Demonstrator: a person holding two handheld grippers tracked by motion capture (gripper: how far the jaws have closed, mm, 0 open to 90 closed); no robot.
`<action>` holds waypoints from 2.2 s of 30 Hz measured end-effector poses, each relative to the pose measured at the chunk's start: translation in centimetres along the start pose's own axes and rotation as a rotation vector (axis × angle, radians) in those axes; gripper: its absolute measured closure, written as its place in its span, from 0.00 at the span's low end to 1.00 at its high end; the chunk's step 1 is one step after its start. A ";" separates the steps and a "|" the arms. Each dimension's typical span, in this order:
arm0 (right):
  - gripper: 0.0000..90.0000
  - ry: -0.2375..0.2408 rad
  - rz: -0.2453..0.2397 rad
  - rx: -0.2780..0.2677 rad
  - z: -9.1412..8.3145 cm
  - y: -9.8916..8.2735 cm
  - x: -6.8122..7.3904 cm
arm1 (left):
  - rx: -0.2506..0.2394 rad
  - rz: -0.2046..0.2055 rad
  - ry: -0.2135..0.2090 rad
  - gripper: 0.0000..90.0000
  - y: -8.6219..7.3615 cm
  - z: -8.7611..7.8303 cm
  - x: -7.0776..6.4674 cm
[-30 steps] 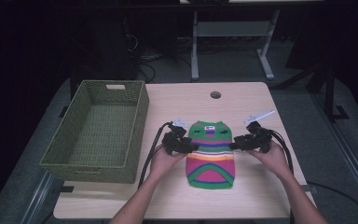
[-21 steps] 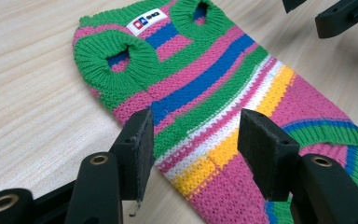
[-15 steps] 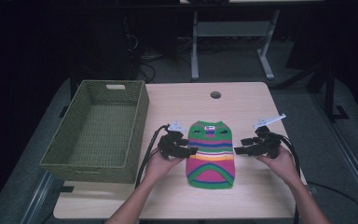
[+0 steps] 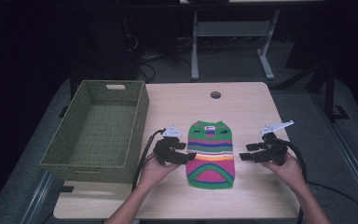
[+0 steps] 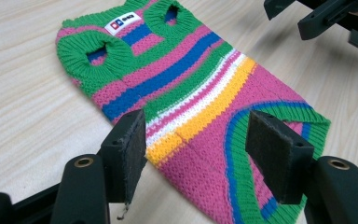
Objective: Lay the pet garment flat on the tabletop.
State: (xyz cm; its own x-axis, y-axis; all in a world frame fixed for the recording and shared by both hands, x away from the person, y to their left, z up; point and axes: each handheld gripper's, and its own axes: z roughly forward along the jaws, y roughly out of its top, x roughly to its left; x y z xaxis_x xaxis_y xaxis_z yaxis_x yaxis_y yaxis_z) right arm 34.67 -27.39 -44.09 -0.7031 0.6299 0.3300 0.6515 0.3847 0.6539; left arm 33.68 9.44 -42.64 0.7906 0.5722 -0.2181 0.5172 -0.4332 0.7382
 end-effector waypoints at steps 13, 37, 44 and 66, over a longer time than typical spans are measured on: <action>0.36 -0.013 -0.006 0.000 -1.0 -1.6 0.5 | -0.021 0.012 -0.015 0.38 -1.6 -1.4 -0.7; 0.34 -0.045 0.021 -0.035 -2.9 -5.8 0.5 | -0.001 0.005 0.004 0.32 -4.7 -2.9 -1.2; 0.34 -0.059 0.040 -0.052 -3.7 -7.1 0.7 | 0.000 0.007 0.007 0.30 -5.4 -3.4 -1.4; 0.30 -0.096 0.063 -0.090 -6.1 -11.0 1.9 | -0.029 -0.011 0.007 0.30 -7.3 -5.2 -2.2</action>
State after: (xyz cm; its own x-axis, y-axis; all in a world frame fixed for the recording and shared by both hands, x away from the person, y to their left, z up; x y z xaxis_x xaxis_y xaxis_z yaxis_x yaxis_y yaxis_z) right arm 24.44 -34.50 -46.50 -0.6282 0.7141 0.3089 0.6625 0.2828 0.6936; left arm 26.49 14.99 -44.25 0.7827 0.5815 -0.2219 0.5159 -0.4067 0.7539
